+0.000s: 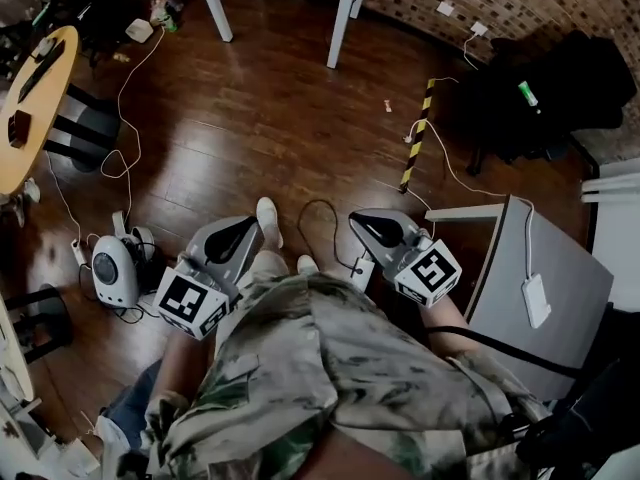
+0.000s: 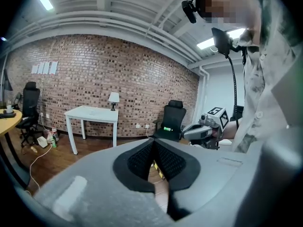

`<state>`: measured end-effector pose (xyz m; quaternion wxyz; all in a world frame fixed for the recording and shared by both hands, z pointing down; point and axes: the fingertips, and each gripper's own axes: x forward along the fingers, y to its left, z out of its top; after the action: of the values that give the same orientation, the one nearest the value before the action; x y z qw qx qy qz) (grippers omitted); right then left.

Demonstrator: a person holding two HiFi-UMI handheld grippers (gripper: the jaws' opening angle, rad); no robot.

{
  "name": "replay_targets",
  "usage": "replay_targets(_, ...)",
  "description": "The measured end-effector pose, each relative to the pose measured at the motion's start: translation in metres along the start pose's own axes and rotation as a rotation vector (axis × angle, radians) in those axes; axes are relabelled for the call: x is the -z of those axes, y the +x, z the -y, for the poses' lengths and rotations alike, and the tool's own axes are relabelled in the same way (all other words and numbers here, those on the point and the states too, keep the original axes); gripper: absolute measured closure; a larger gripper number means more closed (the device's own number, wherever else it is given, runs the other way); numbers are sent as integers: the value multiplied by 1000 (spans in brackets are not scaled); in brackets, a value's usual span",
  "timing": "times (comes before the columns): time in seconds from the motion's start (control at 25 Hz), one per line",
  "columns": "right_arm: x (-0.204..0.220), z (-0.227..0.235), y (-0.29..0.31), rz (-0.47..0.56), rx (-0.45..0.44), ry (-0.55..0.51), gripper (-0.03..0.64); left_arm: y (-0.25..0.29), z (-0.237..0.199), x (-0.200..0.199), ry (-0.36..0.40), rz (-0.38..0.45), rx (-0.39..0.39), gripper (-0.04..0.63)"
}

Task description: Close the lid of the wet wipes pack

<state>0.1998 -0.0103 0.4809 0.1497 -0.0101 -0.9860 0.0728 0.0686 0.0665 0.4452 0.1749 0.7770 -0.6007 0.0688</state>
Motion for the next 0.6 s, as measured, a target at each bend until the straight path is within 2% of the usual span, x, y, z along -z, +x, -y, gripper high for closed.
replay_targets(0.24, -23, 43, 57, -35, 31, -2, 611, 28, -78, -16, -27, 26, 24, 595)
replay_targets(0.6, -96, 109, 165, -37, 54, -81, 611, 57, -199, -70, 7, 71, 80, 595)
